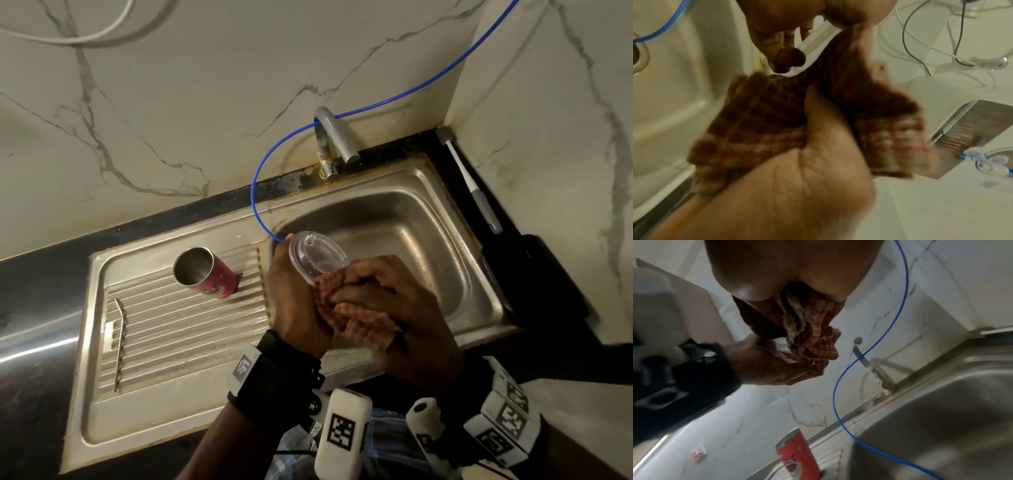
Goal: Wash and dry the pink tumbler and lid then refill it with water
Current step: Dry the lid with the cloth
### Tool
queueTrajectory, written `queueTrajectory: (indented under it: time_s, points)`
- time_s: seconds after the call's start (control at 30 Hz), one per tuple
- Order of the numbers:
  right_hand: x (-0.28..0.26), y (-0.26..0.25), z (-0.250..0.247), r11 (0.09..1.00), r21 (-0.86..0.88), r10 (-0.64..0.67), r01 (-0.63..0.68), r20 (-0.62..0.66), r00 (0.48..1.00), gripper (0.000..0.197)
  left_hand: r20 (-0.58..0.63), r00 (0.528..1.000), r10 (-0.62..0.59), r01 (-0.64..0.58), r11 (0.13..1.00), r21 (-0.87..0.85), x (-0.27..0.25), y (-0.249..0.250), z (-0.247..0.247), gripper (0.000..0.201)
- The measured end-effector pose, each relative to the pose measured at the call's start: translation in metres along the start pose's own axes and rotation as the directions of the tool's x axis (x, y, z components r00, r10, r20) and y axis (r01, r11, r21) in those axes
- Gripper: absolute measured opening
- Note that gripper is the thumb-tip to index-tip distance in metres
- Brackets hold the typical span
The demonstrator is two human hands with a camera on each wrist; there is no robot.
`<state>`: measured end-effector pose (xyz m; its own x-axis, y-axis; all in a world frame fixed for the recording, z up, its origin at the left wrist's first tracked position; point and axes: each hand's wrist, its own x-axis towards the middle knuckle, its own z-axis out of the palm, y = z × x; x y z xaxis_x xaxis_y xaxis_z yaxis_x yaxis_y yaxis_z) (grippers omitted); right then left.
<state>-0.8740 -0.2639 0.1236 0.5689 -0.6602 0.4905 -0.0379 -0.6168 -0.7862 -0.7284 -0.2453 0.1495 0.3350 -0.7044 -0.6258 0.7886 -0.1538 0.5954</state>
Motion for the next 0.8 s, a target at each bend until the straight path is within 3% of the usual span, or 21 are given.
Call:
queueTrajectory:
  time_s: [0.1, 0.17, 0.23, 0.37, 0.5, 0.63, 0.67, 0.73, 0.8]
  points:
    - [-0.004, 0.021, -0.004, 0.986, 0.099, 0.143, -0.137, -0.059, 0.988, 0.015, -0.099, 0.972, 0.213, -0.206, 0.976, 0.069, -0.001, 0.003, 0.000, 0.026]
    - [-0.005, 0.030, -0.002, 0.959, 0.168, 0.243, -0.227, -0.084, 0.966, 0.029, -0.083, 0.948, 0.308, -0.295, 0.946, 0.133, -0.004, 0.006, 0.005, 0.024]
    - [-0.002, 0.029, -0.001, 0.896, 0.322, 0.354, -0.305, -0.102, 0.930, 0.031, -0.042, 0.945, 0.323, -0.313, 0.935, 0.165, -0.005, 0.009, 0.006, 0.020]
    - [0.018, 0.023, -0.010, 0.694, 0.489, 0.644, -0.528, -0.095, 0.759, 0.016, -0.007, 0.965, 0.262, -0.258, 0.952, 0.168, -0.010, 0.006, 0.006, 0.023]
    - [0.040, 0.023, -0.023, 0.630, 0.624, 0.689, -0.462, -0.175, 0.703, 0.020, 0.071, 0.972, 0.222, -0.233, 0.949, 0.211, -0.022, -0.005, 0.005, 0.056]
    - [0.043, 0.013, -0.025, 0.543, 0.633, 0.659, -0.552, 0.086, 0.747, 0.024, -0.016, 0.994, 0.111, -0.099, 0.936, 0.337, -0.017, -0.013, 0.005, 0.033]
    - [0.040, 0.014, -0.023, 0.570, 0.586, 0.642, -0.575, 0.119, 0.757, 0.026, -0.017, 0.995, 0.102, -0.089, 0.924, 0.372, -0.016, -0.015, 0.006, 0.029]
    - [0.039, 0.015, -0.021, 0.714, 0.436, 0.565, -0.548, 0.105, 0.819, 0.030, 0.000, 0.998, 0.059, -0.055, 0.918, 0.392, -0.014, -0.016, 0.006, 0.037]
    - [0.042, 0.011, -0.026, 0.870, 0.262, 0.405, -0.417, 0.103, 0.909, 0.030, 0.045, 0.999, 0.024, -0.039, 0.929, 0.369, -0.014, -0.014, 0.007, 0.045]
